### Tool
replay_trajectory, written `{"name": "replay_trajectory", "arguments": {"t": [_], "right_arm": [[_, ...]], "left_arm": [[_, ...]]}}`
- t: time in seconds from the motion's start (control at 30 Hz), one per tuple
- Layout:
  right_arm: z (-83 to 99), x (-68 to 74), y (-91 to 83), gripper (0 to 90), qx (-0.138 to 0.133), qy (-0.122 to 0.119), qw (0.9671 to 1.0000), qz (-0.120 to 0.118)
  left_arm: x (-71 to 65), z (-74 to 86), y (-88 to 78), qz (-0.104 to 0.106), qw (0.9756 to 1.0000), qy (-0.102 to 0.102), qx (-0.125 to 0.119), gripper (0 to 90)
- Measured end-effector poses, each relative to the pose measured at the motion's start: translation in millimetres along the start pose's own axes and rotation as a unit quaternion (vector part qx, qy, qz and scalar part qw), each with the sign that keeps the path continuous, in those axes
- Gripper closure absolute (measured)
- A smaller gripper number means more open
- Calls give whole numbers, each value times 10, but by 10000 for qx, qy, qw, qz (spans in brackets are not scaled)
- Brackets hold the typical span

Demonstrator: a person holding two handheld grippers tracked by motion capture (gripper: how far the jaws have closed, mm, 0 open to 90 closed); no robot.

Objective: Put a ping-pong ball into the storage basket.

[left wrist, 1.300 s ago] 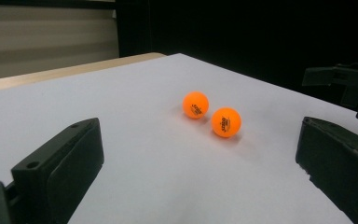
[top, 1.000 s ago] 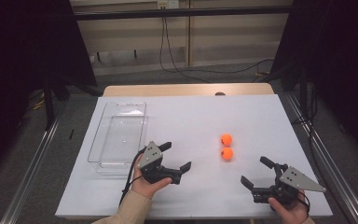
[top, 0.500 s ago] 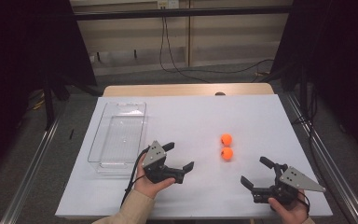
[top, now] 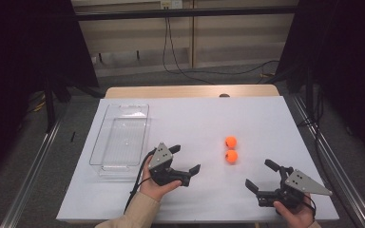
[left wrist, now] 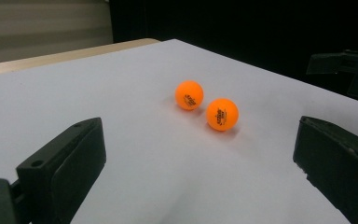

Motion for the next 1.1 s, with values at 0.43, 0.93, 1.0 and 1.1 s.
{"name": "replay_trajectory", "arguments": {"t": [0.43,0.93,1.0,1.1], "right_arm": [[4,-4,-2,9,27,-9,10000,21],[3,-7,-3,9,35,7,10000,29],[5,-11,-2,9,42,2,10000,31],[6,-14,-3,9,41,12,10000,33]], "left_arm": [[-41,8,76,86,9999,-25,58,22],[-92,19,171,223,9997,7,132,22],[-96,25,187,251,9996,8,157,22],[-93,37,207,228,9996,-6,191,22]]}}
Point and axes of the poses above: each handheld gripper's, and its own axes: y roughly forward along the jaws, z roughly out of its underside, x roughly to its left, the point moved 3 cm from there along y, roughly forward along the jaws, and after that the axes turned 15 degrees about -x, right-handed, at the moved point
